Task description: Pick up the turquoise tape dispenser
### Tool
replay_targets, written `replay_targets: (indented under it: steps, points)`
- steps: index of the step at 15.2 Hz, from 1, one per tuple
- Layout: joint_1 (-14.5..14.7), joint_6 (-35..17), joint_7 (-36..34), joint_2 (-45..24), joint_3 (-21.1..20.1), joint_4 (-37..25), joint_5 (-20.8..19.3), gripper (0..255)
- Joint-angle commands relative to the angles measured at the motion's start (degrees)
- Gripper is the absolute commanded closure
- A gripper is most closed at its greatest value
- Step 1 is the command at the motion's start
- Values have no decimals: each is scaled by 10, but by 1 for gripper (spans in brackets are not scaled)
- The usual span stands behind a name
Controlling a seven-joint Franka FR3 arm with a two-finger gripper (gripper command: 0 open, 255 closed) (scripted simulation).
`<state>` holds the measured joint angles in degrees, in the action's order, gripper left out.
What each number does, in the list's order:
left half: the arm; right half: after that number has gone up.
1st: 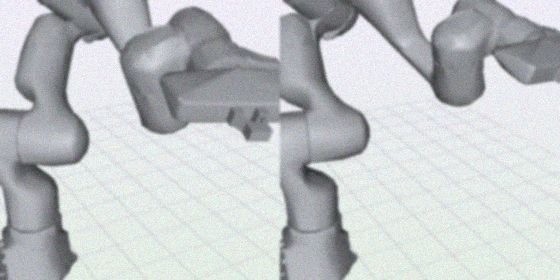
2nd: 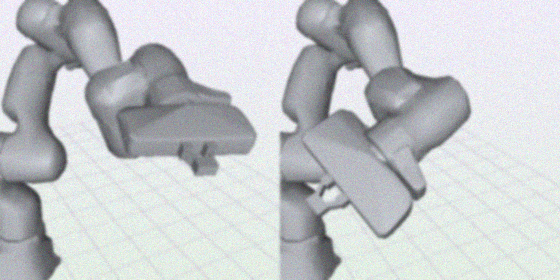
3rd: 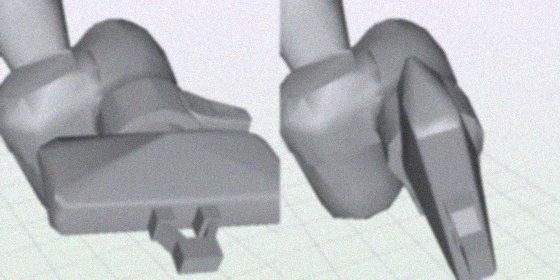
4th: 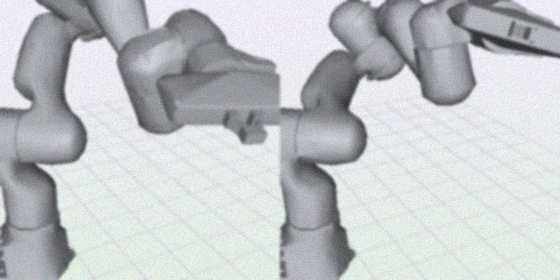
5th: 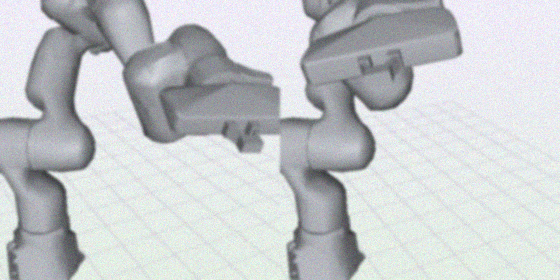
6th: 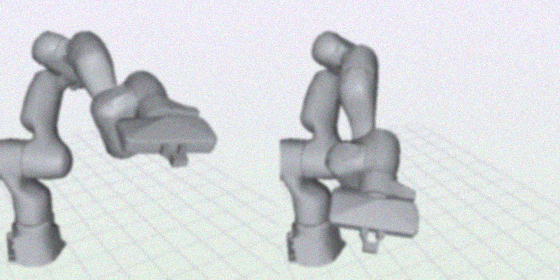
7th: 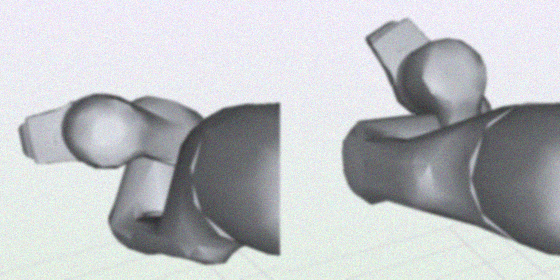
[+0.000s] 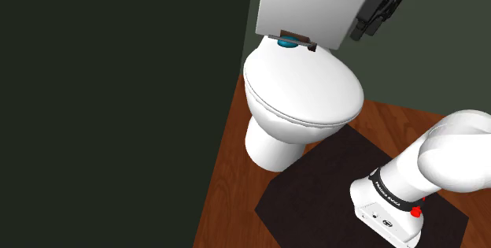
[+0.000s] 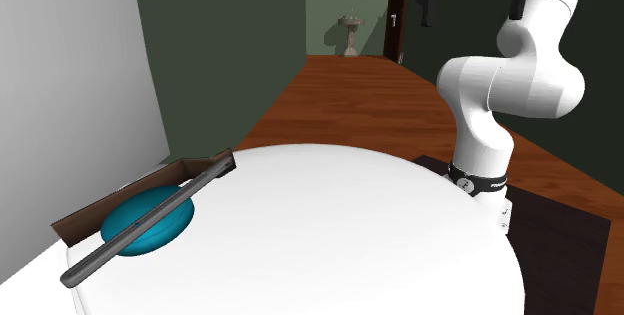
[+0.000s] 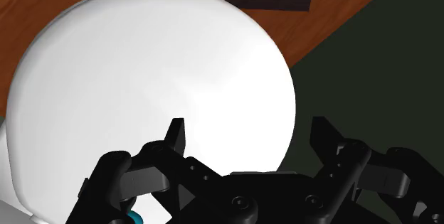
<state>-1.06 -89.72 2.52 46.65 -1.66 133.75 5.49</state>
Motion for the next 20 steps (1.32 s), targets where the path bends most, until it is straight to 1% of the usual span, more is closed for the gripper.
replay_targets:
  steps: [1, 5, 10, 15, 20]
  points:
    - [0, 0, 0, 0, 0, 0, 0, 0]
    - [-7, -40, 38, -78, 22, -20, -23, 0]
    - [-15, -82, 81, -183, 46, -62, -47, 0]
    - [-22, -113, 121, -292, 66, -121, -63, 0]
    - [-30, -130, 158, -405, 82, -199, -72, 0]
